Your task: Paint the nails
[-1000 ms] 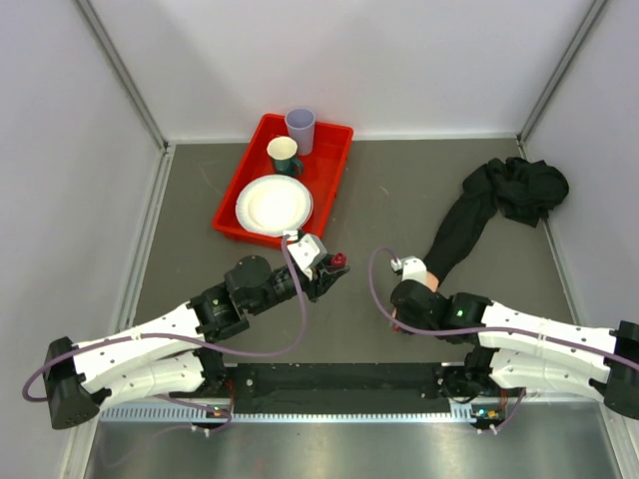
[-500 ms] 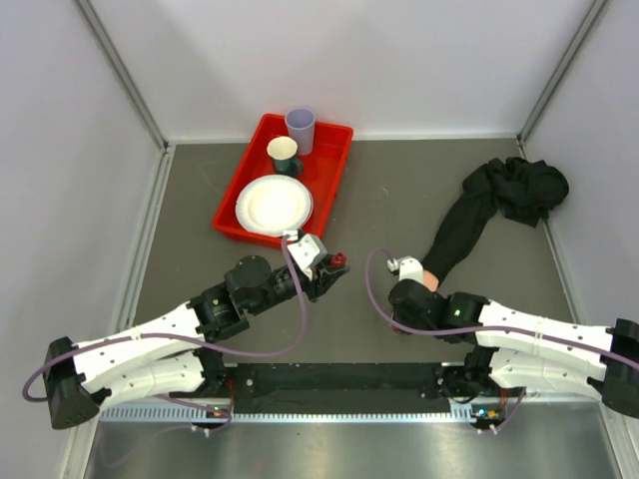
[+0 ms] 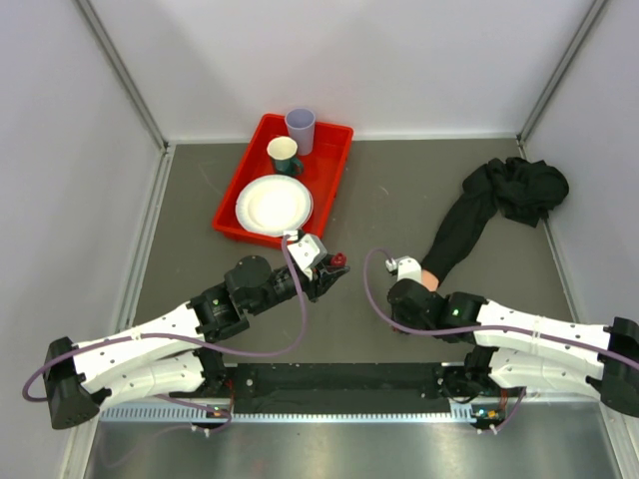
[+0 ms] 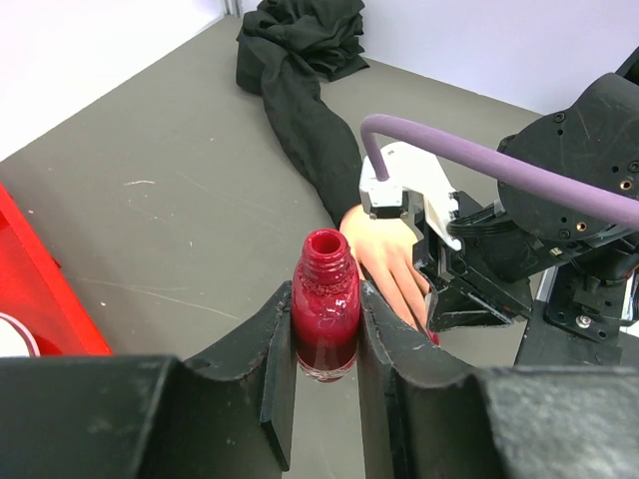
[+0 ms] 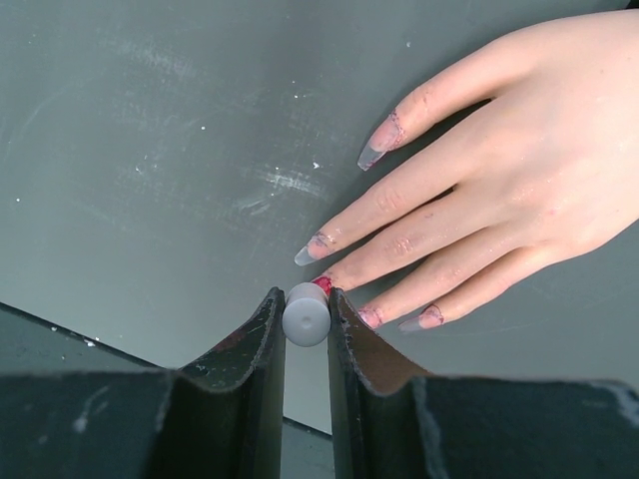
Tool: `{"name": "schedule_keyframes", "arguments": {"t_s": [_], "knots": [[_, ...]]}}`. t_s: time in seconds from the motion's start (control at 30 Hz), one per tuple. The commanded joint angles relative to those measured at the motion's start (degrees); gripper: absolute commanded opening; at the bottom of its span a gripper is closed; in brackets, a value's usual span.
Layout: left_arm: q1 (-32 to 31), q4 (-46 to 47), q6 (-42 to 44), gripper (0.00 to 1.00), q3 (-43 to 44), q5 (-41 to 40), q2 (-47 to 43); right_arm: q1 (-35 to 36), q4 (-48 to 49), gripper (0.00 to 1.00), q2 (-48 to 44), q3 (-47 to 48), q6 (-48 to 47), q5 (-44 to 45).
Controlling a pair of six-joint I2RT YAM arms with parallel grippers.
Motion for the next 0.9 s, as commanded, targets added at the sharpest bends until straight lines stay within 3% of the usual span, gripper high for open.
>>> {"name": "schedule_keyframes", "arguments": {"t_s": [0.0,0.87], "knots": [[-0.27,1.51,0.88,0.0,2.08,0.64,-0.89,0.71,0.02,0.0,-0.2,0.94,1.15,1.25],[-0.18,1.78,0.88,0.0,2.78,0.64,-0.01,0.62,-0.07,0.0,-0.9,0.94,1.24,2.13]]}}
